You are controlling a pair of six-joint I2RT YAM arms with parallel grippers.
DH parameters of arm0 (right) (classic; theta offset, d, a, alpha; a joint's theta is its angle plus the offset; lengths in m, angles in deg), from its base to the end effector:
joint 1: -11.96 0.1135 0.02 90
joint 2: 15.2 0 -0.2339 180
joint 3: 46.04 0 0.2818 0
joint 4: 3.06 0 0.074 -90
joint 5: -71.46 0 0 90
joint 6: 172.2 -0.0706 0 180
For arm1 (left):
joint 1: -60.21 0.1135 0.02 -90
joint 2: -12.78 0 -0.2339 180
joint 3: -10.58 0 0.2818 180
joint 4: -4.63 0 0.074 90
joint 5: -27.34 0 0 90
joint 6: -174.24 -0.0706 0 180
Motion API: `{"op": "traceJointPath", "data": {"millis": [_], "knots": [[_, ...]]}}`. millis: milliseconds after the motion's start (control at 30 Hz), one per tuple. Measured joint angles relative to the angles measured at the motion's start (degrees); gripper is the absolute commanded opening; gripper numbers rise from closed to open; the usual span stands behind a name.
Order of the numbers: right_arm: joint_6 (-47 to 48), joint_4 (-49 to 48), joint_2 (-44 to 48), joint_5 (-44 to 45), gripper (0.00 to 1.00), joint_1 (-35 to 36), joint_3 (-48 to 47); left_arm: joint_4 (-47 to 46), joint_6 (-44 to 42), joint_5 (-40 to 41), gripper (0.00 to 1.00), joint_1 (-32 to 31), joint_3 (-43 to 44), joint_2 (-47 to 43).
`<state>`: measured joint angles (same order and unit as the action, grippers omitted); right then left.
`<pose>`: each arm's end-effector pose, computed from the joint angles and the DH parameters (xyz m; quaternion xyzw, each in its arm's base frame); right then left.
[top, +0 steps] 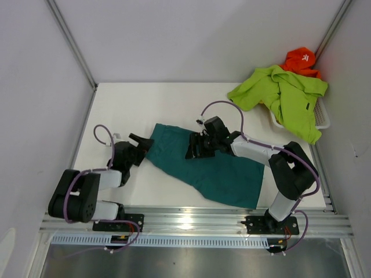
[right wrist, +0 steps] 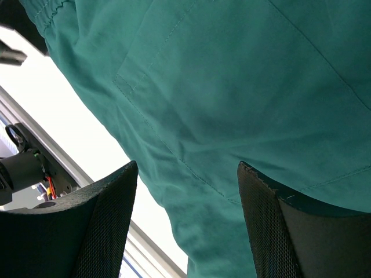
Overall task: Fold and stack the shorts
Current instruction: Fold the shorts
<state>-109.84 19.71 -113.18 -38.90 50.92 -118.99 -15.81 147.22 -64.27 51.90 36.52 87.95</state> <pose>0.2971 0.2719 0.1221 -0.1539 0.9075 0.3324 0.2056 0.2677 -0.0411 0.0566 -0.3888 0.7678 -0.3065 0.4066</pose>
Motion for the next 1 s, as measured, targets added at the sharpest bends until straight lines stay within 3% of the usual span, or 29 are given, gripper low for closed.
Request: {"op": "traceJointPath", "data": {"millis": [267,433,500,600,633,700,733,800,1000], "knots": [[0.00,0.33,0.00,0.15,0.73,-0.02,0.00,-9.25,1.22,-2.99,0.96,-1.66,4.50,11.26],[0.02,0.39,0.00,0.17,0.73,-0.02,0.00,-13.46,1.64,-3.72,0.67,-2.27,4.57,14.86],[0.02,0.39,0.00,0.17,0.72,-0.04,0.00,-13.94,1.36,-3.82,0.60,-2.84,4.57,15.82],[0.02,0.48,0.00,0.39,0.73,-0.09,0.00,-13.42,0.00,-4.22,0.41,-4.00,4.70,16.50],[0.02,0.52,0.00,0.42,0.72,-0.09,0.00,-13.14,-0.55,-4.46,0.30,-4.28,4.74,16.70],[0.02,0.52,0.00,0.44,0.72,-0.13,0.00,-12.74,-1.66,-4.63,0.22,-4.85,4.92,16.96],[0.02,0.55,0.00,0.44,0.72,-0.20,0.00,-12.76,-2.16,-4.63,0.11,-5.01,4.98,16.98],[0.02,0.52,0.00,0.44,0.72,-0.20,0.00,-13.00,-3.17,-4.59,0.01,-5.11,5.20,16.96],[0.00,0.39,0.55,0.81,0.71,-0.79,1.53,-12.61,-8.46,-2.43,0.00,-5.84,5.01,12.22]]}}
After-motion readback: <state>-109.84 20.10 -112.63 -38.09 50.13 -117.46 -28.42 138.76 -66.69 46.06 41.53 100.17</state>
